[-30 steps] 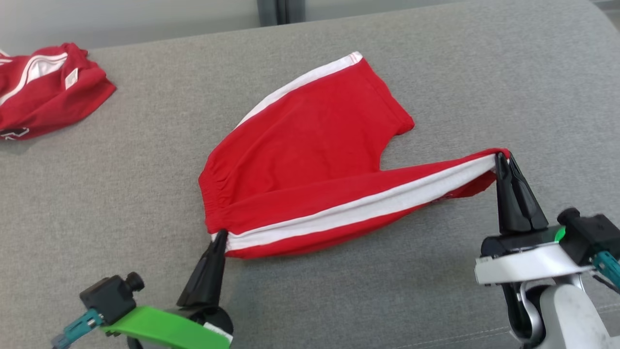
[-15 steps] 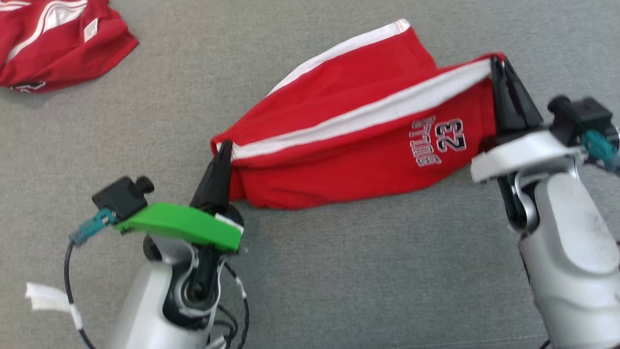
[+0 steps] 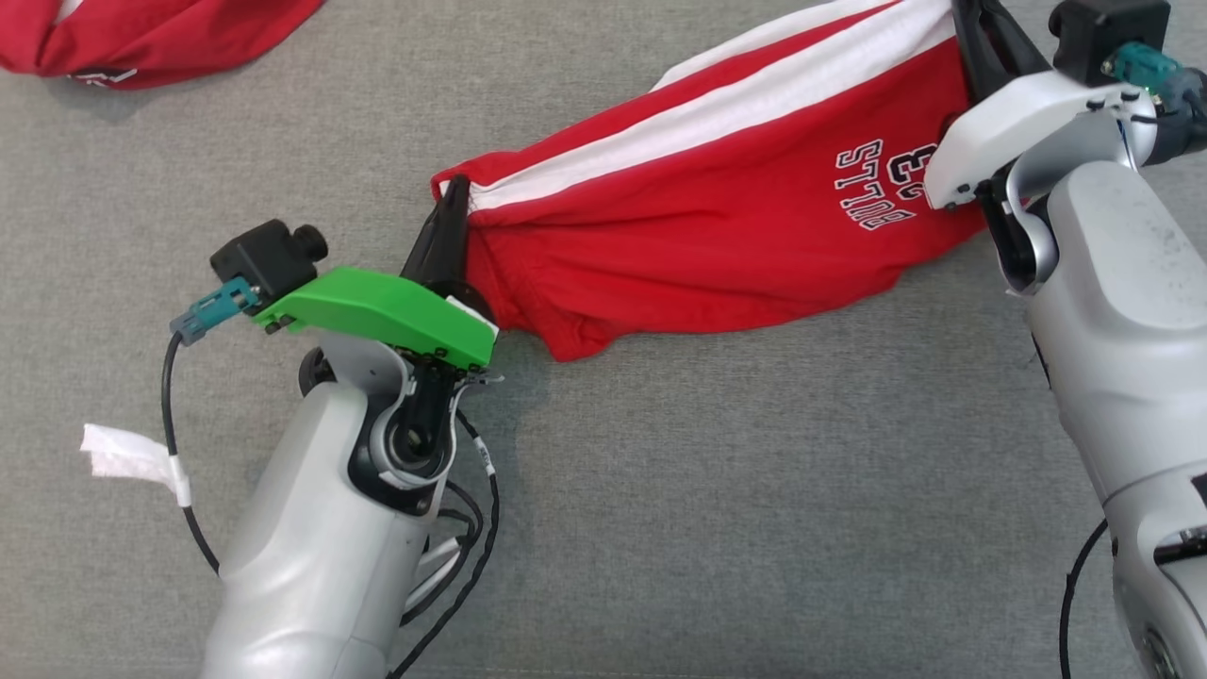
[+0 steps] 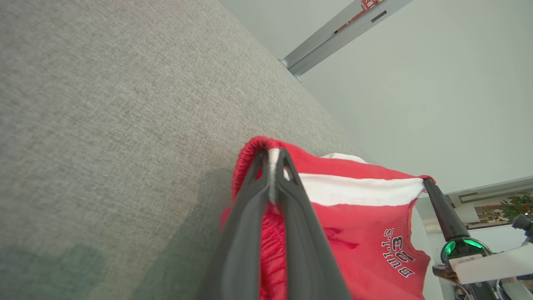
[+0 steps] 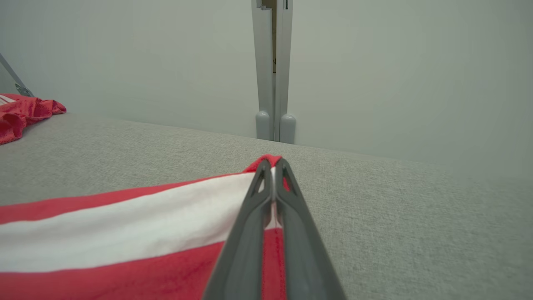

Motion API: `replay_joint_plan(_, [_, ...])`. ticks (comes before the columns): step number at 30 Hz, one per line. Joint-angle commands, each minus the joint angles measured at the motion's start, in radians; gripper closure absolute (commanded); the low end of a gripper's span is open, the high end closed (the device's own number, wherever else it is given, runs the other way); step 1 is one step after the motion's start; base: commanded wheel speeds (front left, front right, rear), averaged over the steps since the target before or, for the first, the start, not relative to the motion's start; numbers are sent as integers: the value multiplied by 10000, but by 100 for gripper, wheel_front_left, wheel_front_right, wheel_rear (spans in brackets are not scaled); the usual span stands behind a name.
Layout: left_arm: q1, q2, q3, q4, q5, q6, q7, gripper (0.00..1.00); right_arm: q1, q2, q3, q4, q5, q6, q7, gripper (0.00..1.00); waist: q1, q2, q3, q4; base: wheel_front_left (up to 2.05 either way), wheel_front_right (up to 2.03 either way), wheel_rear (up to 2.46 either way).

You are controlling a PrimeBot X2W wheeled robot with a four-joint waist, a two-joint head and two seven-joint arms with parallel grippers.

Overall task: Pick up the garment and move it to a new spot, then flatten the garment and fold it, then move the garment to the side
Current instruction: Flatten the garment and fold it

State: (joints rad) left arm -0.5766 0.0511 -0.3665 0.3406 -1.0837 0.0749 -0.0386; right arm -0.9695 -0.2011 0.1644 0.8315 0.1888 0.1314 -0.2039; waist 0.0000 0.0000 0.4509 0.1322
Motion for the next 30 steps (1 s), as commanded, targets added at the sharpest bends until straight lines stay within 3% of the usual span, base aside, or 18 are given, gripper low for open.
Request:
replay_joint_plan(1, [-272,11,-93,162,13,-59,-117,100,-301,-29,49,375,58,-15,-46,100,0,0,208,228,0,0,0])
replay_joint_plan(5, [-521,7,-442,451,-107,-162,-378,100,-938,-69,211,1364,61,-15,-175,100,0,0,256,339,0,0,0])
replay_joint_plan(6, [-587,9,-546,486,12,-195,-496,100,-1072,-79,260,1603,40,-15,-214,87,0,0,255,370,0,0,0])
replay_joint_plan(7, [-657,13,-678,498,247,-253,-638,94,-1166,-80,293,1756,46,-15,-237,51,0,0,249,395,0,0,0])
replay_joint_plan(8, [-709,67,-830,528,507,-285,-834,70,-1274,-65,365,1925,75,-15,-313,0,0,0,236,424,0,0,0])
replay_joint_plan(9, [-684,136,-917,591,719,-272,-996,43,-1338,-69,436,2031,104,-15,-338,0,0,0,221,444,0,0,0])
replay_joint_plan(10, [-646,174,-1010,628,871,-316,-1155,0,-1411,-78,538,2152,149,-15,-402,0,0,0,198,464,0,0,0])
replay_joint_plan(23, [1067,1174,-935,-390,2779,-121,-2246,0,-1431,-557,1610,2857,770,-15,-543,0,0,0,-420,427,0,0,0])
replay_joint_plan(30, [2500,1556,-267,-1156,3711,173,-2262,0,-911,-887,2757,2880,2006,-15,1116,0,0,0,-1073,329,0,0,0])
